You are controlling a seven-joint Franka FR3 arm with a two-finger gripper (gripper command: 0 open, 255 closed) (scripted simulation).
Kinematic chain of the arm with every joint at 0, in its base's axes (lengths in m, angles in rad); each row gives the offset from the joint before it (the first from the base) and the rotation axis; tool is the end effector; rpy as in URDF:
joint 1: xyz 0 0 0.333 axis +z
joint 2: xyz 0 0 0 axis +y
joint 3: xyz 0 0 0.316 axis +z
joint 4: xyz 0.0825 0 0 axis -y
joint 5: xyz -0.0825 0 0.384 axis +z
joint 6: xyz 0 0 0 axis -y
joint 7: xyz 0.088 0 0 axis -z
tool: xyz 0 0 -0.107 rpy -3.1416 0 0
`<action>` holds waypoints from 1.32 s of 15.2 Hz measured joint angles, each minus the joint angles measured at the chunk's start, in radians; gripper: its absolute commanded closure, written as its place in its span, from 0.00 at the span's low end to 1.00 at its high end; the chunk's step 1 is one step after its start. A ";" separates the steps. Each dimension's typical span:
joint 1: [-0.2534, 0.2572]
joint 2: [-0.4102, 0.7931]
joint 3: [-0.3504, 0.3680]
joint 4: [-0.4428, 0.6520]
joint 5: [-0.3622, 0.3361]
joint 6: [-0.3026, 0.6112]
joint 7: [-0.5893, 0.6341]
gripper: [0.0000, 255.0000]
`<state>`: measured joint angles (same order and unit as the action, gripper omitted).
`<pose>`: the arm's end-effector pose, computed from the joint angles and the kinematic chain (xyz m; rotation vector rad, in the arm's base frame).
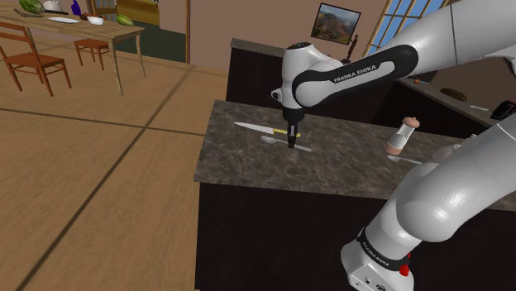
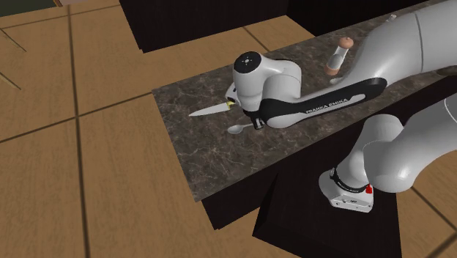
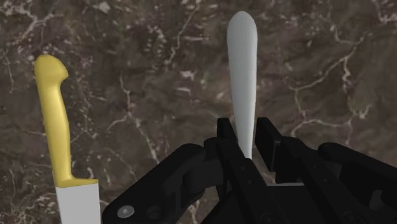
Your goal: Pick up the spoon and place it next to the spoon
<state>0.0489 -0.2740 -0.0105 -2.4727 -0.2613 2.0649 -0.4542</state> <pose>0.4273 0.0029 0.3843 2.7979 0.9164 -0.2589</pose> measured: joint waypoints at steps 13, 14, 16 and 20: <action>-0.054 -0.245 -0.071 -0.120 -0.042 -0.100 -0.119 1.00; -0.066 -0.275 -0.086 -0.150 -0.055 -0.096 -0.136 1.00; -0.094 -0.334 -0.118 -0.186 -0.083 -0.108 -0.179 1.00; -0.148 -0.459 -0.171 -0.272 -0.138 -0.129 -0.249 1.00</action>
<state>-0.0990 -0.7333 -0.1820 -2.7452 -0.3989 1.9364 -0.7028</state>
